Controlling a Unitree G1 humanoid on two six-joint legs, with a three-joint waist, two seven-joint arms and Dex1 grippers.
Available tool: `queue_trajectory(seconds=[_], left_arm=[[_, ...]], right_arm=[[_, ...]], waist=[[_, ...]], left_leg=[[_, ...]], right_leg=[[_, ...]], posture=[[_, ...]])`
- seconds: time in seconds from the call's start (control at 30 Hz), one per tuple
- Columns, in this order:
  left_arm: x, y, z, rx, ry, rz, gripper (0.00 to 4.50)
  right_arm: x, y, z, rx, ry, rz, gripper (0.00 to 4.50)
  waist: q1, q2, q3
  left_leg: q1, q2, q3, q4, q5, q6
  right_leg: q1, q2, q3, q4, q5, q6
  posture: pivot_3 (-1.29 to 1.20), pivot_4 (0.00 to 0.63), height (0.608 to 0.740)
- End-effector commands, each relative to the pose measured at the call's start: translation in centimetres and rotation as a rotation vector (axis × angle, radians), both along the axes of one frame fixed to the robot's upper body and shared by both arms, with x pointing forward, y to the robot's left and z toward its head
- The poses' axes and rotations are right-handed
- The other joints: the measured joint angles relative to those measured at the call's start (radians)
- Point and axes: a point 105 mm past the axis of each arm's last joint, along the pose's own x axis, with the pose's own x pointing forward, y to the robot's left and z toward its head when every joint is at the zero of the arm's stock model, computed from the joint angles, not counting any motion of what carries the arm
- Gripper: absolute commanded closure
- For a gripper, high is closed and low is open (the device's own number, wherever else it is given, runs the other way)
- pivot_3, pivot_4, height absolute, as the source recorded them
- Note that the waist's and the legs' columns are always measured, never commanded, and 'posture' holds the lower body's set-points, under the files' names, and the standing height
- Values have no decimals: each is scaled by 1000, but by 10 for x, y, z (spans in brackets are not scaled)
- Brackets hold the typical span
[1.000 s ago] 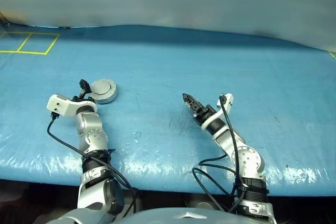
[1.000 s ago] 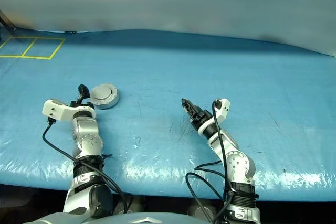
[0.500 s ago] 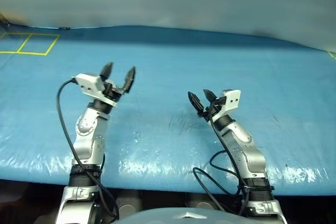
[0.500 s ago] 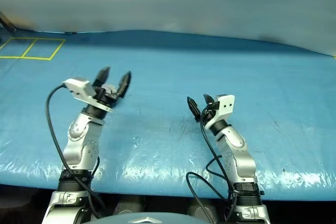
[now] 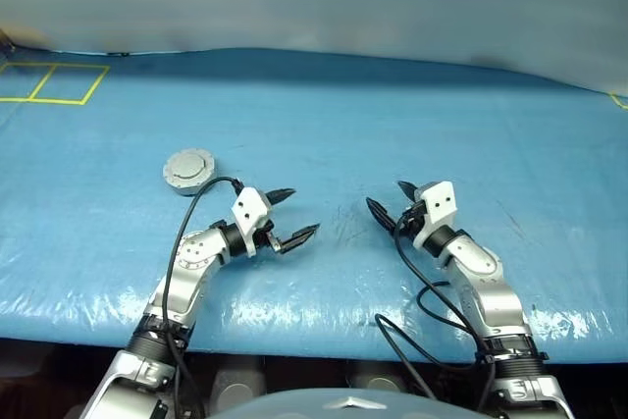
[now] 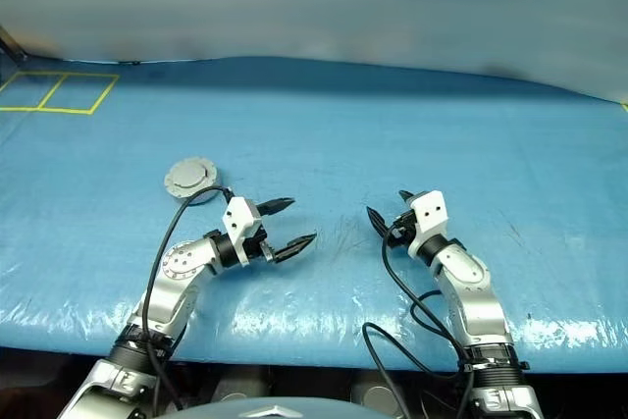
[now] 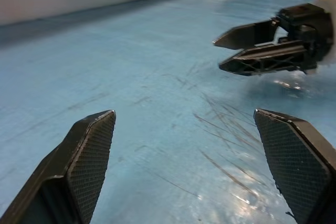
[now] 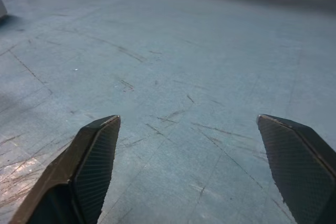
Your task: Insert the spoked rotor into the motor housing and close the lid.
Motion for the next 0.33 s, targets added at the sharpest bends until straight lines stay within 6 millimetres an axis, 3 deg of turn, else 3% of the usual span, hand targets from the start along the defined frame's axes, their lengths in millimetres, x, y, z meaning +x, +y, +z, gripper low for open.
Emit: queue_trajectory(seconds=[0.03,0.33], left_arm=[[-3,2,6,4,-19,-39,0],[12,9,15,-17,-104,50,0]], right_arm=[[1,-4,14,-12,-67,-1,35],[2,-2,13,-6,-68,-20,35]], waist=[[2,0,0],[5,0,0]], left_leg=[[0,0,0,0,0,0],[0,0,0,1,0,0]], right_leg=[[0,0,0,0,0,0],[0,0,0,0,0,0]], posture=[[0,150,740],[0,150,740]])
